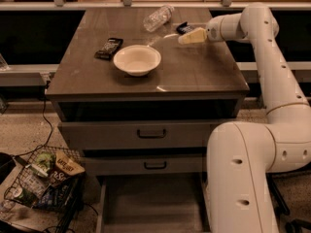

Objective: Place rxbar blueberry into bottom drawer

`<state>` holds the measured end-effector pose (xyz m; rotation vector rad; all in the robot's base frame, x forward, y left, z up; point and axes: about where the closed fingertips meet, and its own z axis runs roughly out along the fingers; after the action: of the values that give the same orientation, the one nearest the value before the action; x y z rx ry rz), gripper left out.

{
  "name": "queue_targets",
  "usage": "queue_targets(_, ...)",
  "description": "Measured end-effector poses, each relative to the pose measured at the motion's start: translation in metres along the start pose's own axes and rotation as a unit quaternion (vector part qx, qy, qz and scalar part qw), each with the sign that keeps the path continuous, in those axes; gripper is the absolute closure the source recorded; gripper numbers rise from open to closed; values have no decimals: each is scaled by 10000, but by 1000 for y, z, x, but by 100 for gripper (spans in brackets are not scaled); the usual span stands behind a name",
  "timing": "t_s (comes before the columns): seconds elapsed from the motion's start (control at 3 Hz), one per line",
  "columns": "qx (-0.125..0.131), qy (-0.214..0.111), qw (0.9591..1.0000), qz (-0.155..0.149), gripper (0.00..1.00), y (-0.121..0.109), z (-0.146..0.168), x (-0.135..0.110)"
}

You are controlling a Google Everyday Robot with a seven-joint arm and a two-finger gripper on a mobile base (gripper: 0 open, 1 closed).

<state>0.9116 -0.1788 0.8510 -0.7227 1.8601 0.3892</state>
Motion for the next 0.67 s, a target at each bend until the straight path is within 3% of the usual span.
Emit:
queue_targets(0.33, -99, 93, 9997, 195, 0, 5, 14, 14)
queue_targets(0.67, -252, 50, 9993, 278, 13, 14, 26, 19)
